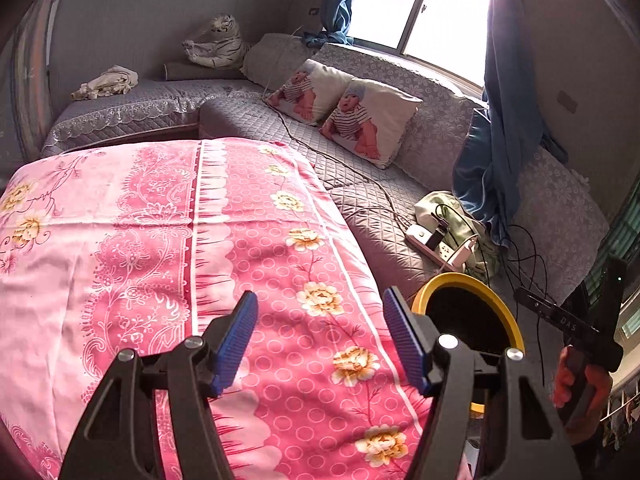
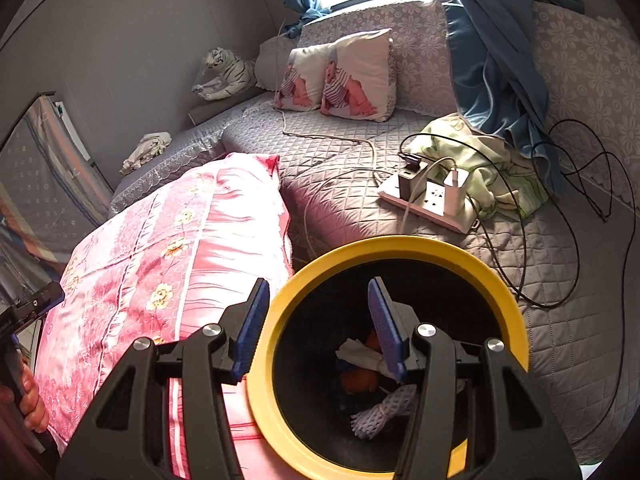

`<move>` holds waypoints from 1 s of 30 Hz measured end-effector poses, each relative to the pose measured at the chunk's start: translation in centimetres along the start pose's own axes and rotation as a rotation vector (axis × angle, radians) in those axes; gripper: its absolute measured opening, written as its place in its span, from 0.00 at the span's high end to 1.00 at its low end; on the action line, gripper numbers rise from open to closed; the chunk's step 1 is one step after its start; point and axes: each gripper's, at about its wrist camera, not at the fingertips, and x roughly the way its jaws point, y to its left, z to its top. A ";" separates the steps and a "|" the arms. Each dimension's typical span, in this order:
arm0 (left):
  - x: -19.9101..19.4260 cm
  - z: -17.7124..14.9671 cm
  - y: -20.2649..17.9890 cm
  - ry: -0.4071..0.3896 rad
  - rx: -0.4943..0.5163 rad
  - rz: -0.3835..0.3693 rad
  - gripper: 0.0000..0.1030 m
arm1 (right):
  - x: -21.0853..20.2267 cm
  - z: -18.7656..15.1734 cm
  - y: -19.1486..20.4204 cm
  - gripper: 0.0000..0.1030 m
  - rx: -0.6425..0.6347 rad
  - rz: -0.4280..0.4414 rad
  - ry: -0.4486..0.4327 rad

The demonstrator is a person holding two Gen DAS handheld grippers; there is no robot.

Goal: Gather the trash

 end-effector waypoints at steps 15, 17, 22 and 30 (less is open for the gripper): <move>-14.4 -8.0 8.5 -0.286 -0.155 0.322 0.10 | -0.5 -5.2 17.3 0.35 -0.243 0.138 -0.070; -16.0 -8.6 8.1 -0.334 -0.155 0.341 0.08 | -1.8 -5.7 18.2 0.24 -0.248 0.145 -0.131; -18.9 -9.1 6.5 -0.402 -0.140 0.327 0.08 | -4.9 -6.3 19.6 0.11 -0.289 0.132 -0.256; -21.9 -9.2 2.0 -0.535 -0.008 0.408 0.08 | -8.7 -6.3 20.1 0.08 -0.285 0.106 -0.397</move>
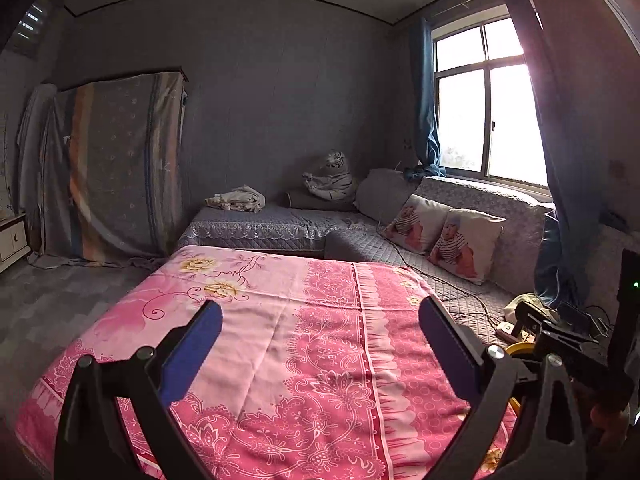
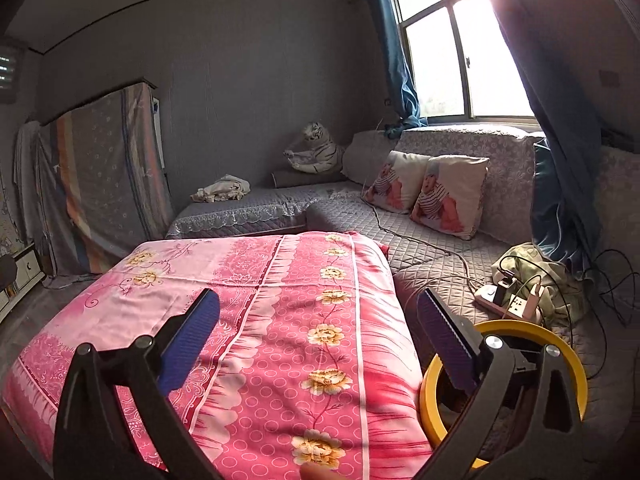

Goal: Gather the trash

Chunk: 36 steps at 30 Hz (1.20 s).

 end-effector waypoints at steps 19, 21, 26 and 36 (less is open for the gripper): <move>-2.0 0.7 -1.8 -0.075 -0.042 -0.039 0.08 | -3.9 0.0 0.2 0.08 0.005 -0.067 -0.107; -1.8 0.6 -1.7 -0.062 -0.047 -0.036 0.08 | -3.8 -0.1 0.0 0.08 0.012 -0.071 -0.103; -1.3 0.5 -1.4 -0.041 -0.062 -0.044 0.08 | -3.6 -0.4 -0.3 0.08 0.025 -0.075 -0.096; -0.7 0.2 -1.6 -0.014 -0.056 -0.046 0.08 | -3.1 -0.7 -0.7 0.08 0.041 -0.073 -0.074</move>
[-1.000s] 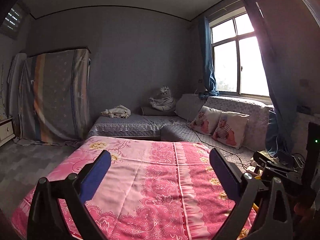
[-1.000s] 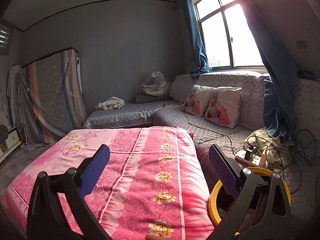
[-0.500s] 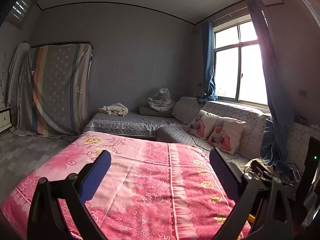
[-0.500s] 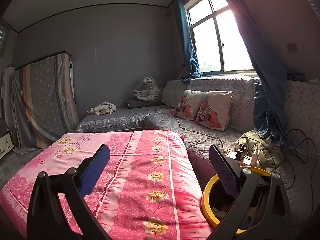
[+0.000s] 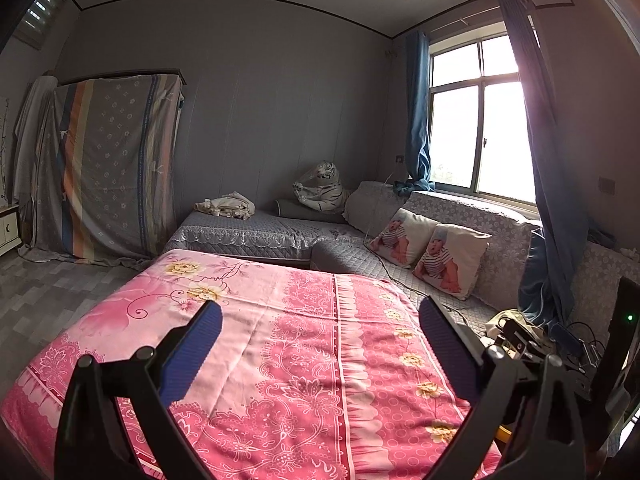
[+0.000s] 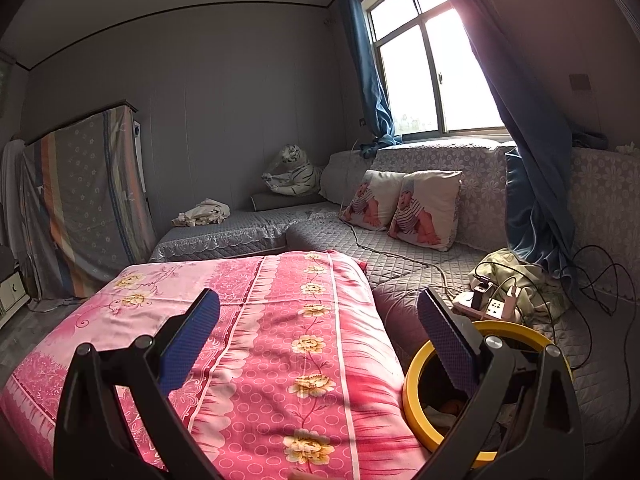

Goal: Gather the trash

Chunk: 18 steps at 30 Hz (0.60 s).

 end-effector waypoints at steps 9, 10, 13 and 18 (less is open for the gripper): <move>0.0 -0.2 0.0 0.000 -0.001 -0.013 0.08 | 0.3 -0.2 -0.2 0.08 0.008 0.000 0.011; 0.0 -0.2 0.0 -0.001 0.001 -0.011 0.08 | 0.3 -0.2 -0.1 0.08 0.008 -0.002 0.011; 0.0 -0.2 0.0 -0.004 0.003 -0.015 0.08 | 0.4 -0.3 -0.1 0.08 0.009 -0.001 0.017; 0.1 -0.3 0.2 0.005 -0.007 -0.029 0.08 | 0.5 -0.5 -0.2 0.08 0.011 0.002 0.024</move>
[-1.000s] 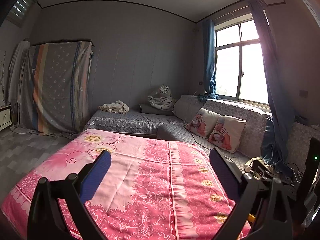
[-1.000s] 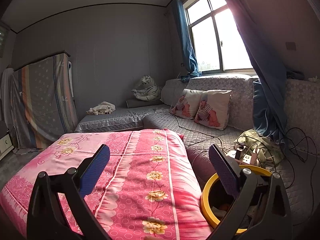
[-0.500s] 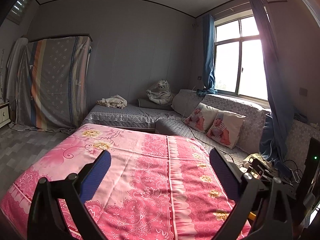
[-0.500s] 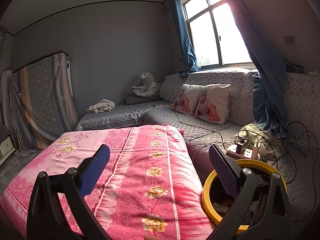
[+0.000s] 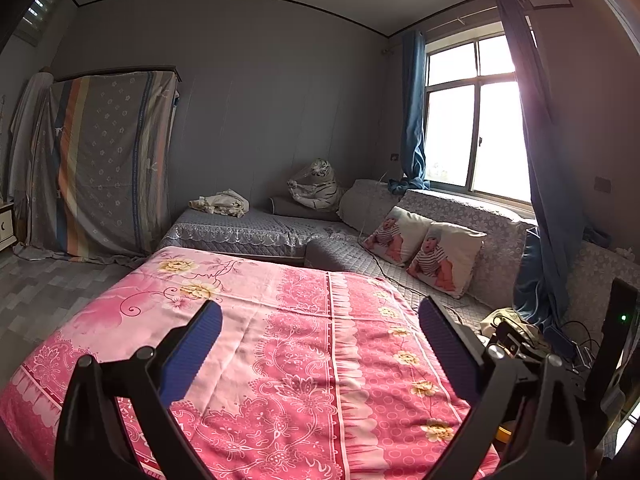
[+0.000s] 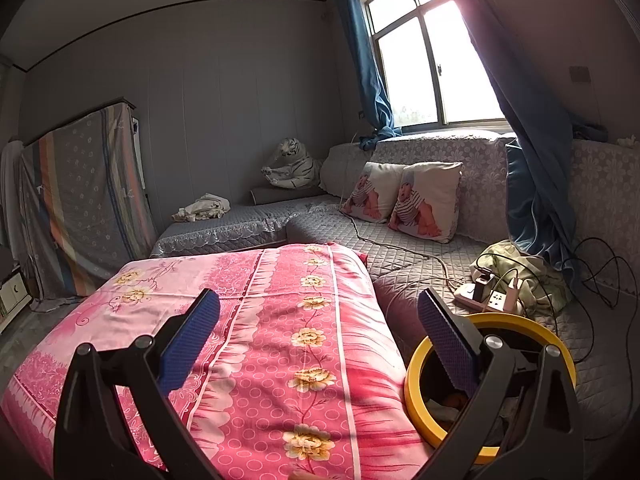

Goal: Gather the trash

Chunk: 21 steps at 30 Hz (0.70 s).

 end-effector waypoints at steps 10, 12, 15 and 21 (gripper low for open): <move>0.2 0.0 0.1 0.003 -0.002 -0.001 0.08 | 0.0 -0.1 -0.2 0.08 0.003 -0.001 0.004; 0.4 0.1 0.2 0.006 -0.005 -0.002 0.08 | 0.1 -0.2 -0.2 0.08 0.003 -0.002 0.008; 0.4 0.0 0.3 0.011 -0.007 -0.003 0.08 | 0.2 -0.2 -0.2 0.08 0.003 -0.003 0.010; 0.5 0.1 0.2 0.015 -0.008 -0.011 0.08 | 0.3 -0.3 -0.2 0.08 0.007 -0.004 0.017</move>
